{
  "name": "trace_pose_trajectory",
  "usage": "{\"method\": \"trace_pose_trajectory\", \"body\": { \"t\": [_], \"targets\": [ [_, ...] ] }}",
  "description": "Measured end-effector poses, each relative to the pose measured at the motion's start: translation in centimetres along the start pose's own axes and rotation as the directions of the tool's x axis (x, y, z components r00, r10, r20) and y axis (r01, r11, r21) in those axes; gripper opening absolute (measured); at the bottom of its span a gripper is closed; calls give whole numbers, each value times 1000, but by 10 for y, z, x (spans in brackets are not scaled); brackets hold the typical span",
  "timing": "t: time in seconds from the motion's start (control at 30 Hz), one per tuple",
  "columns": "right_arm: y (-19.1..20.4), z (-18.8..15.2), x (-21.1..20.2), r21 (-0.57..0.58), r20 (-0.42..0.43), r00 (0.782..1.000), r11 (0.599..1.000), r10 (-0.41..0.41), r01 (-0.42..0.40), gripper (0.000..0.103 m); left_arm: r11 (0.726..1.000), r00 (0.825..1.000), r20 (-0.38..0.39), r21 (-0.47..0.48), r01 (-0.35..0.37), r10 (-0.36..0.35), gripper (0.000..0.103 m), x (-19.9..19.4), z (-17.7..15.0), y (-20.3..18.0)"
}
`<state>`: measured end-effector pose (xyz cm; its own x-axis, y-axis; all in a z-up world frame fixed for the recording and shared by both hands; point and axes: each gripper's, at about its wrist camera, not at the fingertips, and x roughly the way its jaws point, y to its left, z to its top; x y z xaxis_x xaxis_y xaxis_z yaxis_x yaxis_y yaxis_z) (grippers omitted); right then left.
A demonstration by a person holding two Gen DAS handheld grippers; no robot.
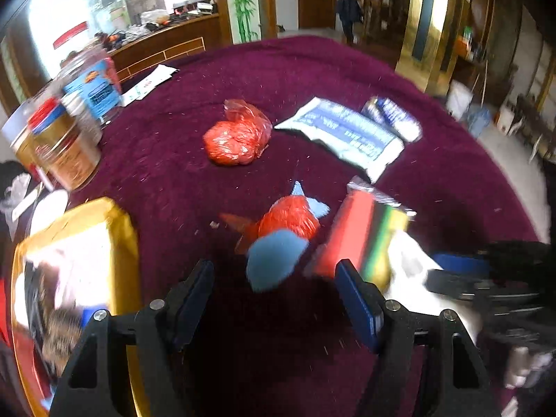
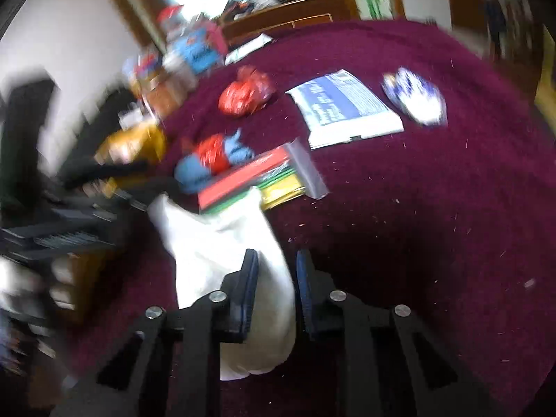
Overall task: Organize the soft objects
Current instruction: 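Grasp the white cloth bag from the pile with the right gripper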
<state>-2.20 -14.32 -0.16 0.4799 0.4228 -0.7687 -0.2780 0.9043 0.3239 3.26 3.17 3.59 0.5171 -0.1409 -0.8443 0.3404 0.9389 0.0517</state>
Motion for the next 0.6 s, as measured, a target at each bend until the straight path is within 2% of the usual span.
{"method": "trace_pose_trajectory", "body": {
  "t": [0.07,0.17,0.2,0.23,0.33,0.43,0.5,0.6],
  "targets": [
    [-18,1,-1,87,12,997,993,80,-80,23,1000,1000,1,18,-15,15,75,14,7,-3],
    [-21,1,0,100,19,996,991,82,-83,23,1000,999,20,7,-25,25,72,22,13,-4],
    [-20,1,0,96,20,997,992,78,-80,23,999,999,16,5,-39,39,49,26,13,-5],
    [-18,2,1,88,20,997,993,72,-74,23,999,999,2,6,-38,38,38,30,12,-6],
    [-14,1,-1,73,21,998,995,66,-68,31,999,999,22,0,-35,35,38,27,8,-9],
    [-15,2,-3,73,22,995,992,100,-101,44,999,999,51,-33,2,0,37,15,5,-3],
    [-14,4,-2,73,20,992,990,123,-124,57,998,996,81,-54,28,-23,37,0,3,3],
    [-9,4,-2,50,19,991,989,135,-136,63,995,991,123,-82,58,-48,37,-23,-1,13]
  ]
}}
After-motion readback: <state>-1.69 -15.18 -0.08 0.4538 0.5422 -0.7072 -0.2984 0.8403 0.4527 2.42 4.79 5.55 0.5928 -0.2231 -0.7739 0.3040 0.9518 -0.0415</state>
